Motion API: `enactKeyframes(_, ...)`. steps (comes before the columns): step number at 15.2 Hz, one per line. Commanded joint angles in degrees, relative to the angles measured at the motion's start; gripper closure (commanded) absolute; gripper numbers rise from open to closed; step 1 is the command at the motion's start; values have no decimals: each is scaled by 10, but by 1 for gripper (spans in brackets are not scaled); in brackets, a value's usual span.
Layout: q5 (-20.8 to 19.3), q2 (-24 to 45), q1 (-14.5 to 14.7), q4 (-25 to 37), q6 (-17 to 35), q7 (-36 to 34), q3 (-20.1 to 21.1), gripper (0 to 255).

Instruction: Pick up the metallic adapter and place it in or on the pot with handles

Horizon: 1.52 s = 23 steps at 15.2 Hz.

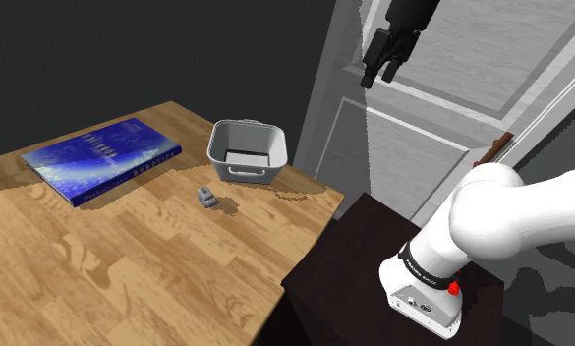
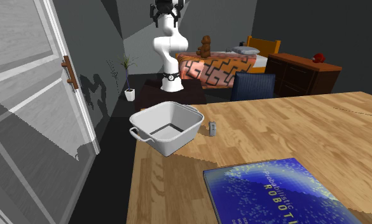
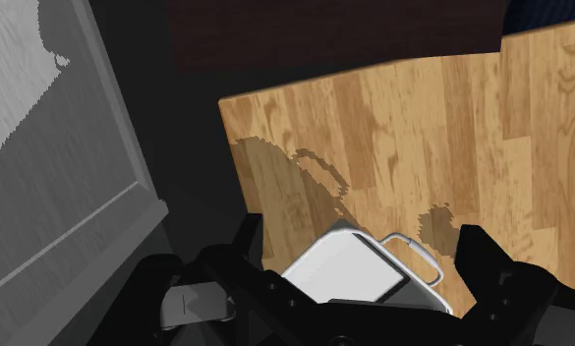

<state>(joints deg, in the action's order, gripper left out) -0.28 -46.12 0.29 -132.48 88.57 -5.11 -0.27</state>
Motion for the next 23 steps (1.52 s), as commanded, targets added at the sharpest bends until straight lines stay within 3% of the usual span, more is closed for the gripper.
enactKeyframes(1,0,0,0,0,0,0,0,0)
enactKeyframes(12,34,137,19,-64,191,-67,62,0)
enactKeyframes(23,29,350,30,-34,363,-141,119,0)
